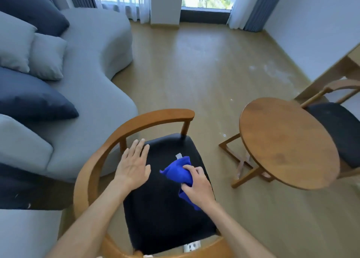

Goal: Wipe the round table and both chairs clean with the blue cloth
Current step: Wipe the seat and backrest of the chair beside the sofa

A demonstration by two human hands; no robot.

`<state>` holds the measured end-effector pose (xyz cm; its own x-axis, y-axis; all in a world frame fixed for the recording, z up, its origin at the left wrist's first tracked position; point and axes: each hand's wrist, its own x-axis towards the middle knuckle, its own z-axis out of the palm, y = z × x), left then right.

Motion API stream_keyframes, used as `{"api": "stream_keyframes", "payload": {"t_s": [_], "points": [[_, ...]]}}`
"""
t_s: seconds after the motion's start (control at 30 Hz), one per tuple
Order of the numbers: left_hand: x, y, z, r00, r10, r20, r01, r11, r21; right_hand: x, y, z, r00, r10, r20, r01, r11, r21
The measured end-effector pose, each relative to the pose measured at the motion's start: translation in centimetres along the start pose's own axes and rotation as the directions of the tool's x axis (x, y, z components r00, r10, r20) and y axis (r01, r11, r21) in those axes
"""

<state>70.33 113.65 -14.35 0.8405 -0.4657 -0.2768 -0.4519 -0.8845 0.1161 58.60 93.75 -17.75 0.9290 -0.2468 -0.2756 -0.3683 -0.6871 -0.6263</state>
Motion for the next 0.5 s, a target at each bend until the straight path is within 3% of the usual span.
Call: {"api": "stream_keyframes", "payload": {"t_s": [0.17,0.27,0.4,0.5], "points": [[-1.5,5.1,-7.3,0.981,0.044,-0.191,-0.082,0.976,-0.199,-2.0,-4.9,-6.4,0.964,-0.11,-0.242,0.138,0.985,0.101],[-1.9,8.1,-11.5,0.983,0.037,-0.178,-0.109,0.902,-0.417,-3.3,-6.7,-10.5,0.934,-0.104,-0.341,0.162,0.976,0.145],[-2.5,12.2,-15.9,0.986,0.167,-0.012,-0.113,0.609,-0.785,-5.2,-7.3,-16.0,0.892,-0.07,-0.447,0.211,0.938,0.275],[-3.2,16.1,-18.8,0.96,0.28,-0.017,-0.133,0.399,-0.907,-6.7,-6.7,-19.9,0.861,-0.065,-0.504,0.271,0.898,0.347]]}}
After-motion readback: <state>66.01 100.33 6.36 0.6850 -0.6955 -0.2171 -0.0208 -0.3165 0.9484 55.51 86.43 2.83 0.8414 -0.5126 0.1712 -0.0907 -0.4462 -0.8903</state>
